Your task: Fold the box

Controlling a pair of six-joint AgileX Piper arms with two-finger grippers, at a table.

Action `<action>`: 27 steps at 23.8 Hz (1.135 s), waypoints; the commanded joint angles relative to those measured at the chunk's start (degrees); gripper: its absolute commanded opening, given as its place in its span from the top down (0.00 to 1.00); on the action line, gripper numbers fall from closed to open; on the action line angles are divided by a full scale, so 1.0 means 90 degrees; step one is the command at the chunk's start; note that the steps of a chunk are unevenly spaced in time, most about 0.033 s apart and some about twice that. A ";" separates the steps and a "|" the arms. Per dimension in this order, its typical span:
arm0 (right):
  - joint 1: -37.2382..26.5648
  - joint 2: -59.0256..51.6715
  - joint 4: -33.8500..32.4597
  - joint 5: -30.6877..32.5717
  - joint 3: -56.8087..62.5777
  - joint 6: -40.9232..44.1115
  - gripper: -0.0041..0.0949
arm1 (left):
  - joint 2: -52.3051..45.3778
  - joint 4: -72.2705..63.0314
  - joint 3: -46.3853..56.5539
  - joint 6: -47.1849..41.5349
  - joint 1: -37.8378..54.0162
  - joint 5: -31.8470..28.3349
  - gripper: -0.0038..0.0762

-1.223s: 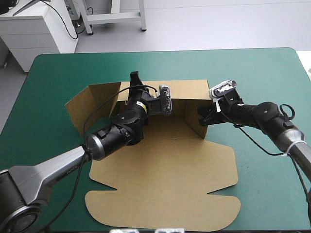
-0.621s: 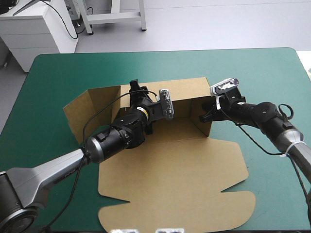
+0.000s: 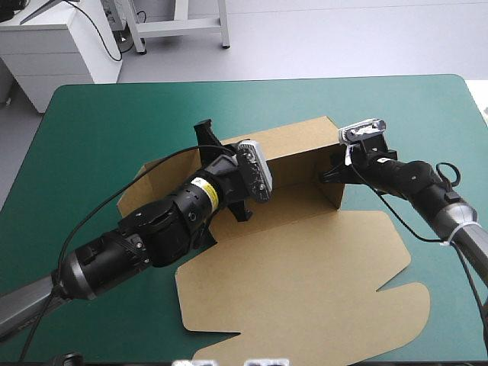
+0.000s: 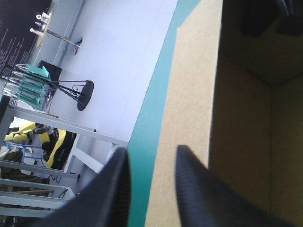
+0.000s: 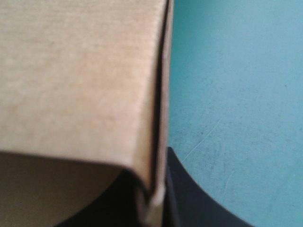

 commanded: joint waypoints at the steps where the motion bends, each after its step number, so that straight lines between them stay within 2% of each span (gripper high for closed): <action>1: -0.0024 -0.0238 0.0214 -0.0132 -0.0193 0.0076 0.97 | -0.0397 0.0225 -0.0184 -0.0057 0.0154 -0.0177 0.93; 5: -0.0024 -0.0238 0.0214 -0.0123 -0.0193 0.0076 0.97 | -0.0458 -0.0169 -0.0411 -0.0125 0.0705 -0.0044 0.93; 11: -0.0024 -0.0238 0.0214 -0.0100 -0.0193 0.0076 0.97 | -0.0458 -0.1970 -0.1142 0.0281 0.2183 0.0316 0.93; 14: -0.0024 -0.0238 0.0214 -0.0091 -0.0193 0.0076 0.97 | -0.0471 -0.3807 -0.1651 0.1266 0.3158 0.1096 0.93; 15: -0.0024 -0.0238 0.0212 -0.0085 -0.0193 0.0076 0.97 | -0.0471 -0.4552 -0.1821 0.1754 0.3697 0.1622 0.93; 18: -0.0037 -0.0238 0.0159 0.0049 -0.0193 0.0076 0.97 | -0.0515 -0.5427 -0.1855 0.2053 0.4454 0.1882 0.93; 20: -0.0037 -0.0277 -0.0210 0.0277 -0.0217 0.0250 0.97 | -0.0541 -0.5933 -0.1855 0.2055 0.5216 0.2003 0.93; 24: -0.0037 -0.0418 -0.1357 0.0515 -0.0561 0.1616 0.97 | -0.0619 -0.6177 -0.1439 0.2055 0.6213 0.2297 0.93; 27: -0.0037 -0.0406 -0.2580 0.1356 -0.1232 0.2929 0.97 | -0.0829 -0.6130 -0.0870 0.2055 0.6397 0.1957 0.93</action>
